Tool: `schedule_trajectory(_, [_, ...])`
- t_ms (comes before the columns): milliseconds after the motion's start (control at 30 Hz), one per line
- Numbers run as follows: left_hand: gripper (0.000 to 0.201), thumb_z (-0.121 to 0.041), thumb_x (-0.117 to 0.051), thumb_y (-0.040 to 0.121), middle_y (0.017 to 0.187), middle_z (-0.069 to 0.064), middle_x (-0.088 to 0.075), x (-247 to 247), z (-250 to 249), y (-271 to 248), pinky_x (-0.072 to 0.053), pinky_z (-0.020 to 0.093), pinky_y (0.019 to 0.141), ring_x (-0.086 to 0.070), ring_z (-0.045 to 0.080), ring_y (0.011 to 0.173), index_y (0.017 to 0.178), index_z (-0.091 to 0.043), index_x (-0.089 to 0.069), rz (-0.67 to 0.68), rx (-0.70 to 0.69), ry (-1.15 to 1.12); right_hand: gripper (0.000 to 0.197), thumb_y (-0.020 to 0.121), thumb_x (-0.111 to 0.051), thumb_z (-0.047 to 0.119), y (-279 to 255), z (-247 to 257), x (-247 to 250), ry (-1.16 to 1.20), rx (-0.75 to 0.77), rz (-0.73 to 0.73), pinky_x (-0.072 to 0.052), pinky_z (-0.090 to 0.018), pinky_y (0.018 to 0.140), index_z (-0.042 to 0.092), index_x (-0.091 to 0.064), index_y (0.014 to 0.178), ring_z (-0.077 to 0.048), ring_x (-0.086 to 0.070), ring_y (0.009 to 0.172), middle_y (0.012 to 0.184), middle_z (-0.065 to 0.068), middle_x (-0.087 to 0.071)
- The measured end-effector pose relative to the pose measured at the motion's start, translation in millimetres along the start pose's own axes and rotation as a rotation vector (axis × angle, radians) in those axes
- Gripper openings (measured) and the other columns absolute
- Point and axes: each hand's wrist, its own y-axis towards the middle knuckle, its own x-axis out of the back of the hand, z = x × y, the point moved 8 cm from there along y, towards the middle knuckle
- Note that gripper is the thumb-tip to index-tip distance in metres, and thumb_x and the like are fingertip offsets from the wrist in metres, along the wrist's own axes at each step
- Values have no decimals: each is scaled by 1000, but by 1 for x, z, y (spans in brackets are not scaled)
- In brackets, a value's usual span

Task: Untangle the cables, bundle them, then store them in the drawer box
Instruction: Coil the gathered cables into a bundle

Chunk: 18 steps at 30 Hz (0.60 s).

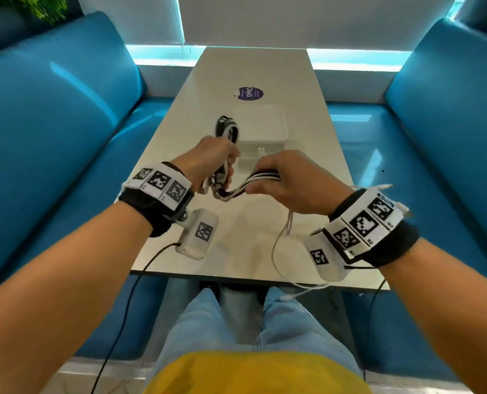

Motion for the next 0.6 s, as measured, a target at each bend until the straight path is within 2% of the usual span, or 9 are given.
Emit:
schedule_trajectory(67, [26,-17,-53,85,51,5,-50,-9,1,-8,-41,25,49,-48,20,44,61,-14,-48,75,-26,144,16,84,-71,34,4,4,4,51,17,-26,-40,-12,60,18,-72,88,-3,-57,66,75,9,-64])
schedule_trajectory(100, [24,-22,-55,86,55,4,-54,-13,3,-12,-42,26,52,-52,20,52,64,-14,-52,116,-39,167,13,83,-73,30,5,5,5,86,18,-30,-40,-10,61,19,-73,87,0,-57,66,74,11,-64])
schedule_trajectory(167, [33,-43,-56,89,67,5,-64,-21,9,-16,-47,28,61,-59,19,64,78,-14,-65,212,-22,108,9,82,-74,26,7,4,5,129,15,-18,-42,-10,64,18,-75,86,2,-59,68,76,12,-66])
schedule_trajectory(233, [52,-62,-49,88,70,5,-67,-25,15,-19,-50,26,60,-62,16,62,90,-14,-69,289,10,37,5,81,-75,24,8,1,5,146,6,-5,-43,-9,67,21,-75,86,2,-61,71,76,13,-68])
schedule_trajectory(333, [55,-67,-49,81,64,2,-61,-31,20,-27,-48,24,53,-57,13,54,89,-15,-66,390,31,35,7,82,-74,19,8,-1,3,182,-14,11,-41,-3,65,26,-74,85,7,-61,69,72,19,-66])
schedule_trajectory(433, [44,-54,-65,68,58,0,-56,-35,21,-35,-45,24,51,-53,11,49,82,-12,-62,493,46,79,7,84,-71,20,9,-3,0,151,-28,1,-43,-8,62,24,-74,80,0,-61,68,71,12,-68])
schedule_trajectory(533, [12,-25,-74,75,60,-1,-63,-34,18,-36,-48,23,51,-59,10,52,82,-16,-69,508,8,197,7,81,-70,19,12,-1,2,111,-23,-62,-50,-15,62,21,-77,81,-5,-64,69,72,7,-71])
schedule_trajectory(567, [8,-15,-72,78,59,-4,-65,-33,16,-36,-48,22,50,-61,8,52,74,-22,-73,504,-12,255,5,80,-72,21,13,0,2,109,-27,-84,-50,-16,62,21,-77,79,-7,-64,67,70,4,-70])
schedule_trajectory(600, [24,-8,-70,80,57,-6,-66,-33,16,-34,-47,21,49,-61,6,50,64,-25,-74,500,-31,313,6,79,-73,24,13,1,2,112,-32,-101,-50,-17,60,19,-76,76,-9,-64,65,68,2,-70])
